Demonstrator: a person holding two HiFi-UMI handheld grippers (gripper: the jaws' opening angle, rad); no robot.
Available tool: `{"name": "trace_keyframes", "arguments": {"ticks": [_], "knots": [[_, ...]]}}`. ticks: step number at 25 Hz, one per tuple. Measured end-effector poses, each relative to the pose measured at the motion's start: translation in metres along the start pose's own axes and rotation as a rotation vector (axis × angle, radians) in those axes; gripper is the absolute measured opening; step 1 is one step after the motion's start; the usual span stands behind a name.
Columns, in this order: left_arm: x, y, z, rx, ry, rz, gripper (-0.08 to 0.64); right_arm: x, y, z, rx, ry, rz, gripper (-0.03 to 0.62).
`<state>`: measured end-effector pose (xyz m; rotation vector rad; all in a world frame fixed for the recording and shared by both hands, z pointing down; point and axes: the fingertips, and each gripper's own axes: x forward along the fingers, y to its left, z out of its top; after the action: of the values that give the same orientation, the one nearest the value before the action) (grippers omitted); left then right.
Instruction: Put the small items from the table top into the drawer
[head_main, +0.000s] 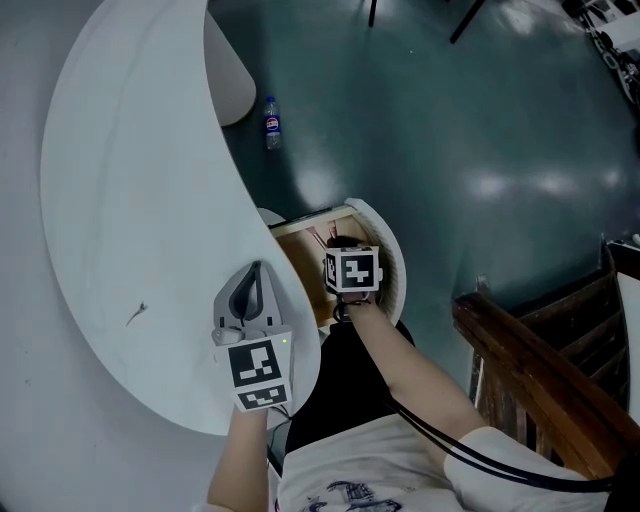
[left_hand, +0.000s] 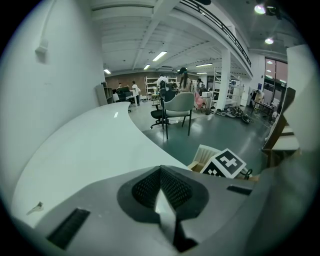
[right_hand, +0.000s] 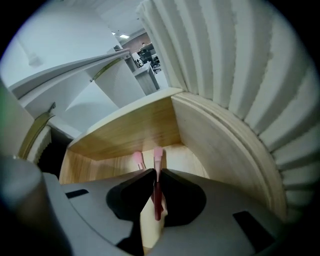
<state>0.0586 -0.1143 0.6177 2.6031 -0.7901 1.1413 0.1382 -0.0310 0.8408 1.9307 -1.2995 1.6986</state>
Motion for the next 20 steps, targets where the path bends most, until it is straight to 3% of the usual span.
{"name": "trace_keyframes", "arguments": {"ticks": [20], "knots": [[0.0, 0.0, -0.001, 0.012, 0.002, 0.01, 0.035, 0.015, -0.004, -0.007, -0.053, 0.02, -0.012, 0.064]]}}
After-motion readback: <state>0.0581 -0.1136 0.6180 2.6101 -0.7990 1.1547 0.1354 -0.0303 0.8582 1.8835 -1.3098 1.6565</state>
